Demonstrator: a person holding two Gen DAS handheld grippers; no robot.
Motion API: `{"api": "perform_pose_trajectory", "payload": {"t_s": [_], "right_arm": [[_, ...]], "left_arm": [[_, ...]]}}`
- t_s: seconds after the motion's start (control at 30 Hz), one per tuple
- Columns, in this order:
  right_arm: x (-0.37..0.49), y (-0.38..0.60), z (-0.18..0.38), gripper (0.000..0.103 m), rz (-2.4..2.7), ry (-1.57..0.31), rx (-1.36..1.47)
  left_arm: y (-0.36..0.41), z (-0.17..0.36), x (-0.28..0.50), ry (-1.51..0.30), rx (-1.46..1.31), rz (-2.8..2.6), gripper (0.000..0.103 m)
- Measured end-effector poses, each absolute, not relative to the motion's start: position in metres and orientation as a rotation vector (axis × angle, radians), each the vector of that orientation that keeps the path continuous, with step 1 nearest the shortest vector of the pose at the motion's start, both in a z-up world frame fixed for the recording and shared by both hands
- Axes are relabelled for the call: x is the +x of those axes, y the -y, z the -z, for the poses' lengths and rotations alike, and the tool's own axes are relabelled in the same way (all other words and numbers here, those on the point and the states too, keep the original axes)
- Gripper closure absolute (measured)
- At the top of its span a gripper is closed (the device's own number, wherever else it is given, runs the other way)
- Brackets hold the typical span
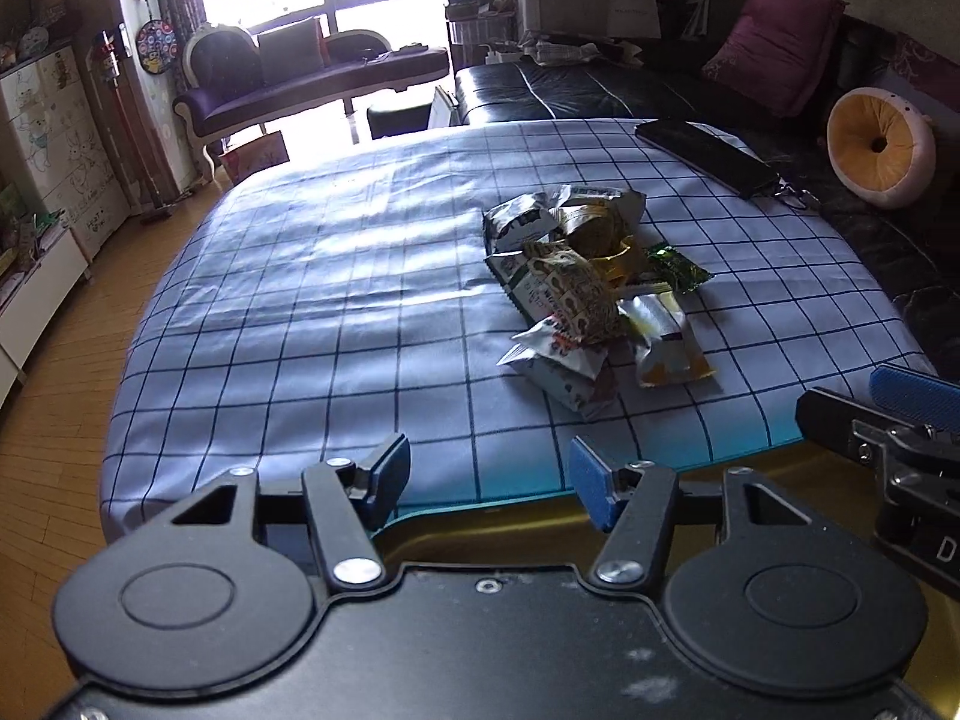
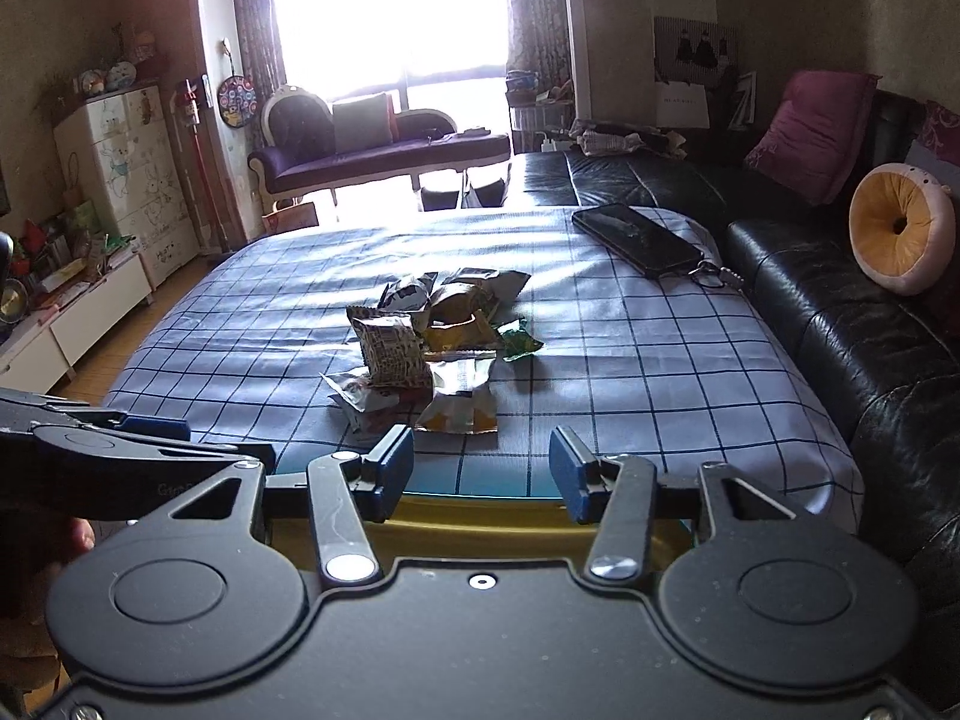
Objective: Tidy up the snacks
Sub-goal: 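Move both open grippers forward over the tray toward the snack heap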
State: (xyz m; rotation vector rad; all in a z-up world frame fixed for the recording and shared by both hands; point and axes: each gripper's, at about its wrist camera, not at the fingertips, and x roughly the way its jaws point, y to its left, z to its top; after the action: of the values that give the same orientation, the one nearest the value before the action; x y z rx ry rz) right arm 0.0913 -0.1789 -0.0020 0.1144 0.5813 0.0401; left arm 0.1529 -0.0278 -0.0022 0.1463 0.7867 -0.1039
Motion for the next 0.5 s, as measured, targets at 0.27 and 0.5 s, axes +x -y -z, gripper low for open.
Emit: {"api": "perform_pose_trajectory", "payload": {"t_s": [0.27, 0.5], "right_arm": [[0.112, 0.187, 0.006, 0.049, -0.026, -0.594, 0.117], [0.129, 0.193, 0.009, 0.049, -0.036, -0.621, 0.136]], "left_arm": [[0.047, 0.011, 0.199, -0.801, 0.184, 0.12, 0.04], [0.057, 0.022, 0.23, -0.824, 0.204, 0.14, 0.04]]}}
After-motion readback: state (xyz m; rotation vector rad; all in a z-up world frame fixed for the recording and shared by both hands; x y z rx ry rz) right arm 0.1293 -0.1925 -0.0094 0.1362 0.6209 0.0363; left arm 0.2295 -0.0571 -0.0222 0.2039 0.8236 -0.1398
